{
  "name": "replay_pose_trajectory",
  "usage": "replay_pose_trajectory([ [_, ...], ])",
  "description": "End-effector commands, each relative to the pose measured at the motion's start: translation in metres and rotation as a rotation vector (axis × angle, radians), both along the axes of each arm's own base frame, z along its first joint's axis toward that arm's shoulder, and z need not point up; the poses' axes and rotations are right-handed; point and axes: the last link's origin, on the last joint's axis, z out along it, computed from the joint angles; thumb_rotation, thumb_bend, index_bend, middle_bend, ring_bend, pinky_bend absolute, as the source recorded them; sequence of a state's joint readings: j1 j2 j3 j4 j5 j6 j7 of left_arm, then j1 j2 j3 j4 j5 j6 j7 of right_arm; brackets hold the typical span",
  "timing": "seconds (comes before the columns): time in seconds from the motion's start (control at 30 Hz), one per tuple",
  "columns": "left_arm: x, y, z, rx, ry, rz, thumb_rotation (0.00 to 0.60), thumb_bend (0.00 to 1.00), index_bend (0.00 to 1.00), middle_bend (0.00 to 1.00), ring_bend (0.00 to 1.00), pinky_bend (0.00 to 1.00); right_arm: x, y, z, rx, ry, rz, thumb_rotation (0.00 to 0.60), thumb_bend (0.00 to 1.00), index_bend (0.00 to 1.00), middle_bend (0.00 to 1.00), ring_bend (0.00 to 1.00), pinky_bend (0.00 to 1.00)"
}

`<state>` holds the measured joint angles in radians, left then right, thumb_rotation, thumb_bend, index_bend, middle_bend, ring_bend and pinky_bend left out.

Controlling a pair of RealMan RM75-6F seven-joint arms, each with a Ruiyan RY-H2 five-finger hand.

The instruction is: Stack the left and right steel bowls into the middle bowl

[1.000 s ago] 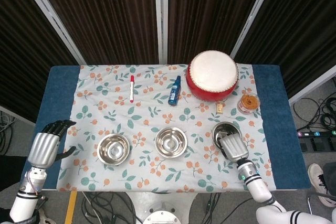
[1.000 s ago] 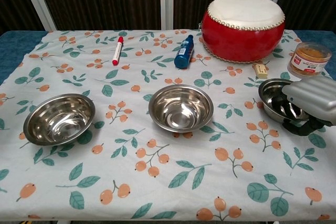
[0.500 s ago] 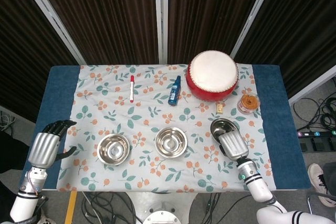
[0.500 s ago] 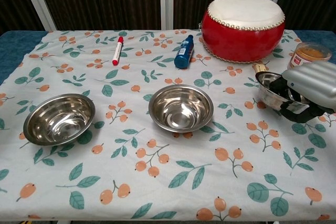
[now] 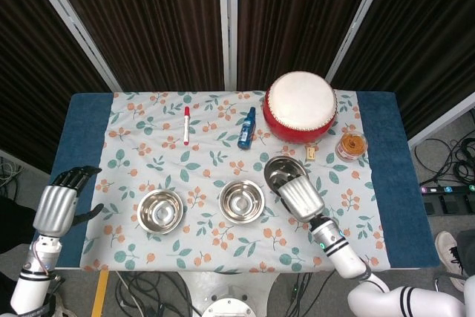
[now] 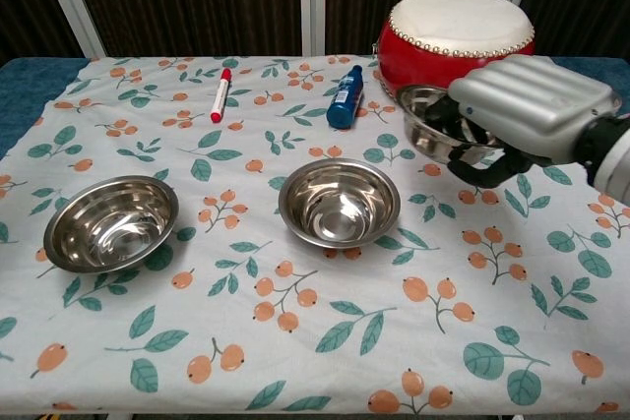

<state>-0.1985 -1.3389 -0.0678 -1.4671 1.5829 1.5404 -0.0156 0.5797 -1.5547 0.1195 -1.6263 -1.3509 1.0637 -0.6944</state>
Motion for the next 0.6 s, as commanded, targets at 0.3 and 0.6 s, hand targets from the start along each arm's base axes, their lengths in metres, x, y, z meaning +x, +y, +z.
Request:
replay_pose_trajectory([
  [0.3,-0.008,-0.006,0.016,0.037,-0.035,0.014,0.600,0.04,0.30,0.35,0.27,0.32,0.038,0.006,-0.040,0.105,-0.019,0.056,0.600,0.47,0.76,0.66,0.55,0.67],
  [0.6,-0.015,-0.005,0.017,0.038,-0.051,0.024,0.600,0.00,0.29,0.35,0.27,0.32,0.037,0.004,-0.042,0.166,0.005,0.062,0.600,0.10,0.33,0.30,0.14,0.18],
])
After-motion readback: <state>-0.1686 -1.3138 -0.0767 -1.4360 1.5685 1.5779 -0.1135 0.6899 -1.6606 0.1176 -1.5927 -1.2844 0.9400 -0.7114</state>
